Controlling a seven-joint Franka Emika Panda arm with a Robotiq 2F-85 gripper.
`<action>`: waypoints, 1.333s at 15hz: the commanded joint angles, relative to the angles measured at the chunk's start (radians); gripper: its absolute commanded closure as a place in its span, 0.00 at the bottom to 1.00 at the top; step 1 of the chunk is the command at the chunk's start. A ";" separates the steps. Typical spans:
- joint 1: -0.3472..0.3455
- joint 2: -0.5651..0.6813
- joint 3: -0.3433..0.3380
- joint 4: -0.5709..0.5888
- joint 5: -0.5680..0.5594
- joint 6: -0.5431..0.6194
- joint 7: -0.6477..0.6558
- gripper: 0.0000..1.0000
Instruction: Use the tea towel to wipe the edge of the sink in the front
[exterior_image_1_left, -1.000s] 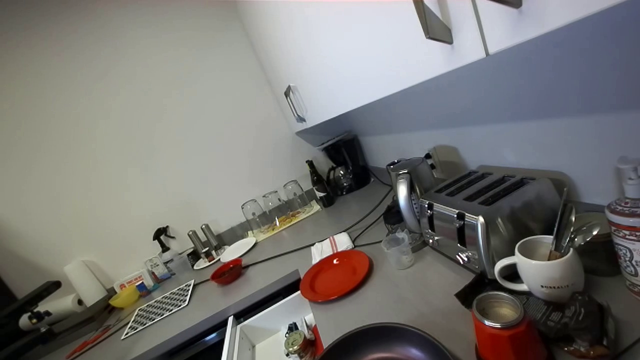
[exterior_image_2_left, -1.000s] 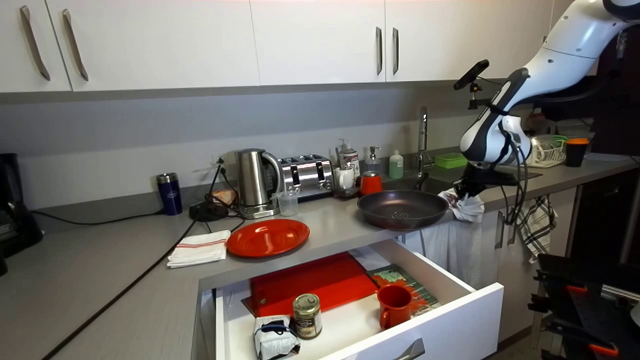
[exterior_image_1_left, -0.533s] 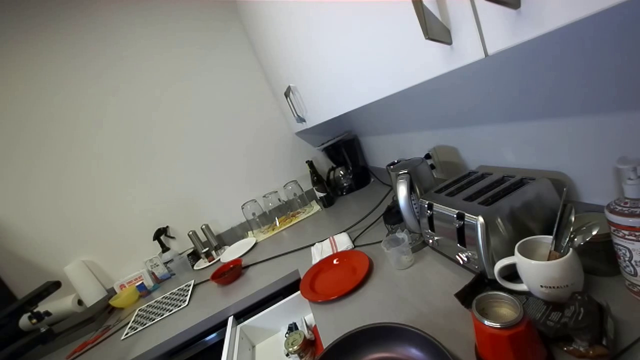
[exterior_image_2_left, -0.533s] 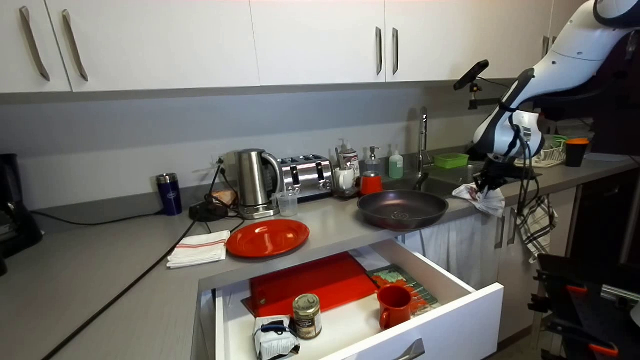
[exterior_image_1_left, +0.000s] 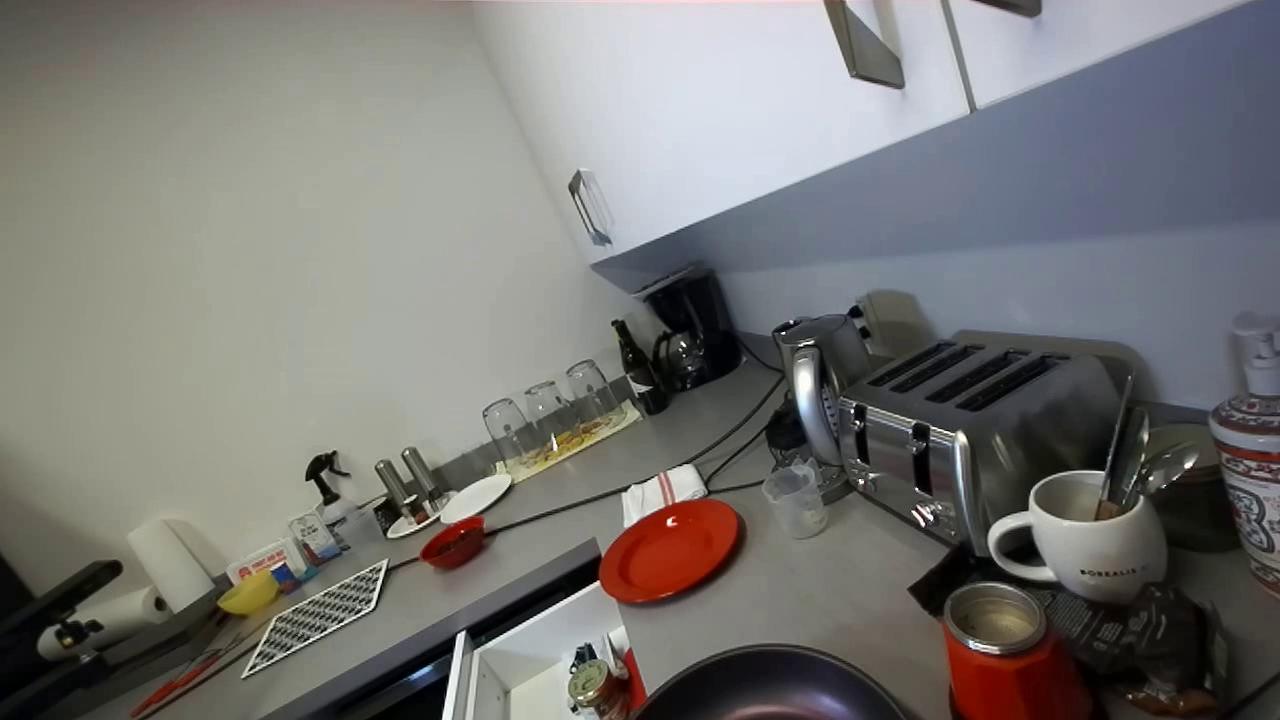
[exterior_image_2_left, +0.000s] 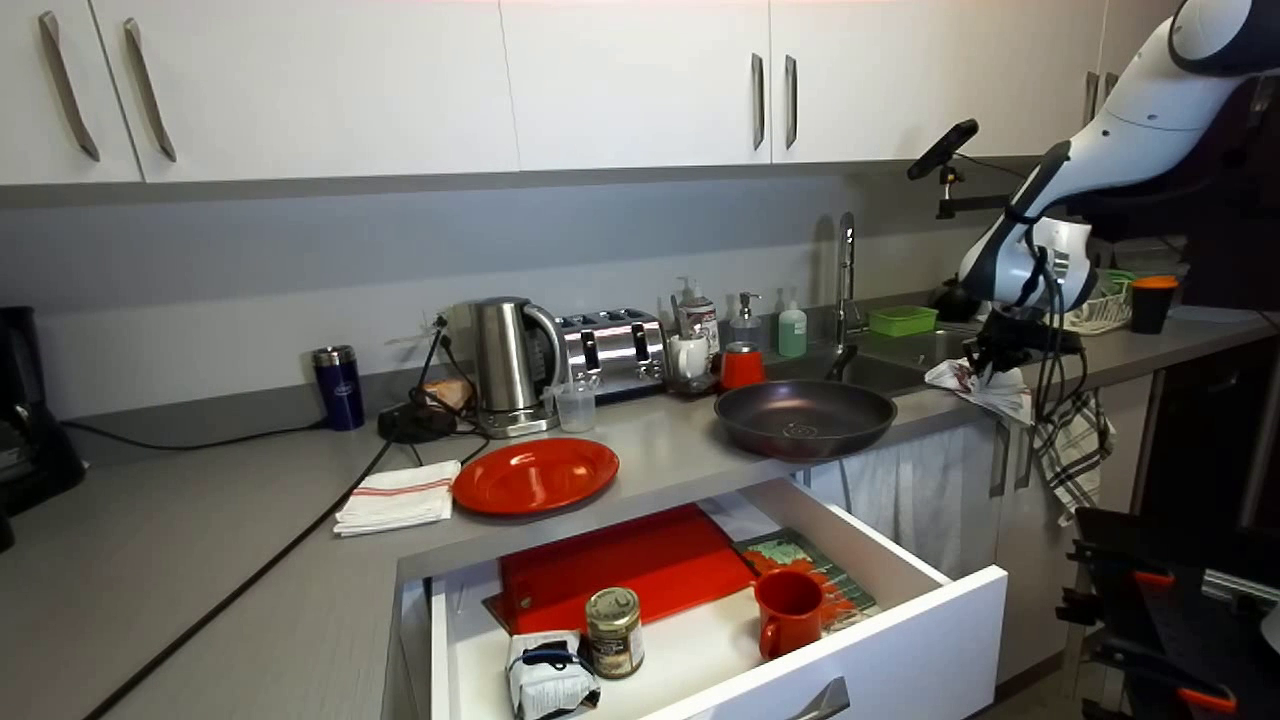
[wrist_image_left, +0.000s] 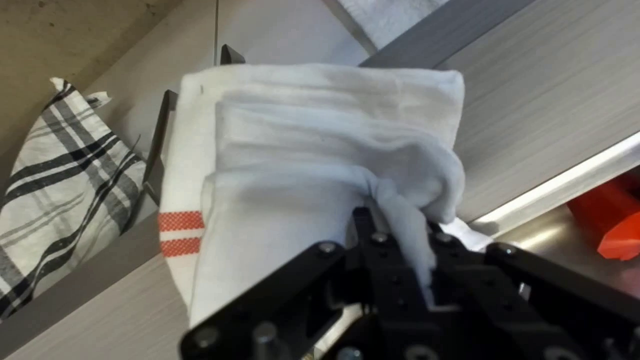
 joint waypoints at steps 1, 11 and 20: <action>-0.008 0.018 0.004 0.045 0.023 0.031 0.016 0.94; 0.008 0.034 0.007 0.044 0.006 0.037 0.027 0.65; 0.002 0.023 0.016 0.036 0.019 0.040 0.017 0.01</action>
